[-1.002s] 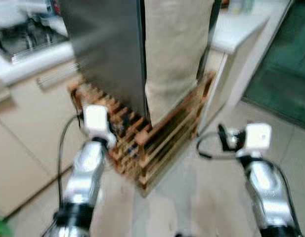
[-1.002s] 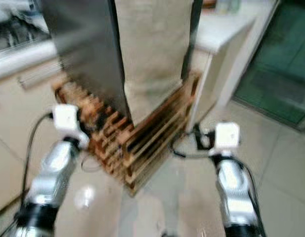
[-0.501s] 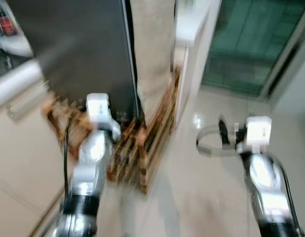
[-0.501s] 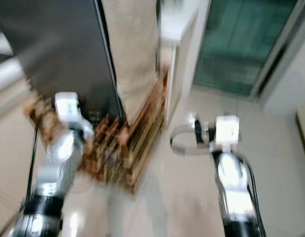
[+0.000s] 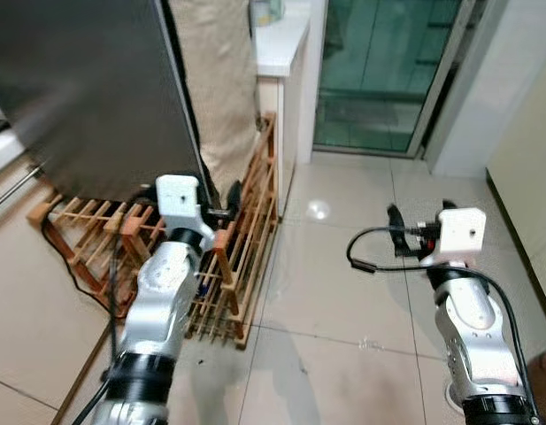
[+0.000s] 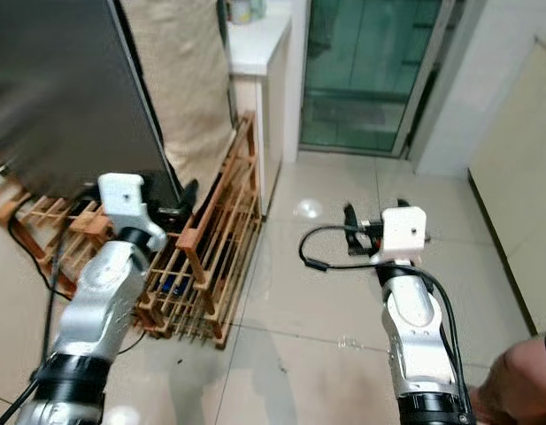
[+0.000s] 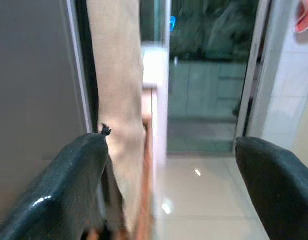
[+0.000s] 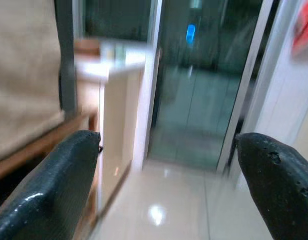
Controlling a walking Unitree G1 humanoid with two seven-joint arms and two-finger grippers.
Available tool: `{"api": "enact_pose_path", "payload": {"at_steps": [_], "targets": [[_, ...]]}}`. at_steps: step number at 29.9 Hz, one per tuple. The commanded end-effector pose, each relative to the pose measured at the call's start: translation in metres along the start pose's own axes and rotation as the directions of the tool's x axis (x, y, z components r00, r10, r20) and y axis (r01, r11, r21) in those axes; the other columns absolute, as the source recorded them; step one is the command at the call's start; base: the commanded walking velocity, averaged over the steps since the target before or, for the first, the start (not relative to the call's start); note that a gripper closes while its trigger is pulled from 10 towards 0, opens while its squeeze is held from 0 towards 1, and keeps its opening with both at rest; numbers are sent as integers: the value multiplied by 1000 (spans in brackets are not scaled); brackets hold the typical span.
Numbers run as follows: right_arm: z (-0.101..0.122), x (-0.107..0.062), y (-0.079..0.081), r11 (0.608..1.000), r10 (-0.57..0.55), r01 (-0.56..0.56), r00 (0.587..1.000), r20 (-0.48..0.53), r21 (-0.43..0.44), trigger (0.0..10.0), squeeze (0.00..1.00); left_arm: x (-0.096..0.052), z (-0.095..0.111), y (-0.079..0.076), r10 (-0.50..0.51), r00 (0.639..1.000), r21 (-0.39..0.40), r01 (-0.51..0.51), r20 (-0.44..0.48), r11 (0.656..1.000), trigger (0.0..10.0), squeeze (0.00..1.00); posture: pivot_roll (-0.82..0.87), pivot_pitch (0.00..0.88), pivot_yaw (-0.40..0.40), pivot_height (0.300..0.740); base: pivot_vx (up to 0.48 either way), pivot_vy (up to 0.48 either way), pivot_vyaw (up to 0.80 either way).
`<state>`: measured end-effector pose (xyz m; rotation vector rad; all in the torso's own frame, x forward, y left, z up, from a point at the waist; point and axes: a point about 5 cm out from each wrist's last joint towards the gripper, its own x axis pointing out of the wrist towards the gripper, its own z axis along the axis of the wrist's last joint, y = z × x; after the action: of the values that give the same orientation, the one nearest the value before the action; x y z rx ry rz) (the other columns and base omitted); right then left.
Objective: Restocking fridge
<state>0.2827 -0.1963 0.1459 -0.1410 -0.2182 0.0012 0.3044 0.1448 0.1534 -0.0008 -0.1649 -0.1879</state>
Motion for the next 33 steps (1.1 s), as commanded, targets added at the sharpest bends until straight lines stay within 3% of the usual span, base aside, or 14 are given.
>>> {"api": "enact_pose_path", "payload": {"at_steps": [1, 3, 4, 5, 7, 9, 10, 12, 16, 17, 19, 24, 29, 33], "targets": [[7, -7, -1, 999, -39, 39, 999, -1, 12, 10000, 0, -10, 6, 8, 12, 1000, 35, -13, 6, 999, 10000, 0, -127, 0, 58, 740, 0, 0, 0], [8, -24, -3, 997, -70, 71, 997, -17, 20, 10000, 0, -31, 2, 26, 96, 995, 8, -96, -37, 995, 10000, 0, -116, 0, 52, 740, 0, 0, 0], [8, -24, -3, 997, -70, 71, 997, -17, 20, 10000, 0, -31, 2, 26, 96, 995, 8, -96, -37, 995, 10000, 0, -116, 0, 52, 740, 0, 0, 0], [9, -36, -3, 998, -61, 62, 998, -23, 12, 10000, 0, -45, 2, 31, 128, 991, 20, -127, -48, 992, 10000, 0, -106, 0, 46, 740, 0, 0, 0], [5, -58, -9, 998, -61, 61, 997, -46, -7, 10000, 0, -67, 9, 21, 100, 995, 114, -97, -23, 989, 10000, 0, -92, 0, 31, 740, 0, 0, 0], [5, -58, -9, 998, -61, 61, 997, -46, -7, 10000, 0, -67, 9, 21, 100, 995, 114, -97, -23, 989, 10000, 0, -92, 0, 31, 740, 0, 0, 0], [-1, -62, -20, 994, -104, 105, 991, -81, 10, 10000, 0, -65, 10, 9, 107, 994, 67, -107, -2, 992, 10000, 0, -90, 0, 15, 740, 0, 0, 0], [-2, -61, -22, 993, -113, 115, 990, -87, 18, 10000, 0, -59, 11, 5, 119, 993, 28, -120, 6, 992, 10000, 0, -90, 0, 15, 740, 0, 0, 0], [0, -55, -18, 995, -97, 99, 992, -75, 24, 10000, 0, -53, 12, 4, 129, 992, 10, -129, 8, 992, 10000, 0, -94, 0, 15, 740, 248, -259, 0], [5, -44, -13, 996, -84, 85, 995, -56, 29, 10000, 0, -45, 17, 2, 123, 992, -8, -122, 27, 992, 10000, 0, -98, 0, 23, 740, 371, -300, 0], [7, -38, -12, 996, -83, 85, 995, -46, 31, 10000, 0, -40, 21, 1, 115, 993, -13, -115, 41, 993, 10000, 0, -101, 0, 34, 740, 381, -289, 0], [9, -33, -11, 996, -83, 85, 996, -41, 30, 10000, 0, -34, 28, -1, 99, 994, -5, -99, 48, 995, 10000, 0, -105, 0, 44, 740, 402, -165, 0], [7, -33, -8, 996, -71, 73, 996, -50, 41, 10000, 0, -29, 27, 2, 141, 990, 11, -141, 26, 990, 10000, 0, -112, 0, 51, 740, 463, 0, 0], [5, -32, -2, 997, -47, 50, 997, -57, 53, 10000, 0, -19, 22, 13, 246, 969, -28, -247, -30, 969, 10000, 0, -115, 0, 55, 740, 475, 0, 0]]}}
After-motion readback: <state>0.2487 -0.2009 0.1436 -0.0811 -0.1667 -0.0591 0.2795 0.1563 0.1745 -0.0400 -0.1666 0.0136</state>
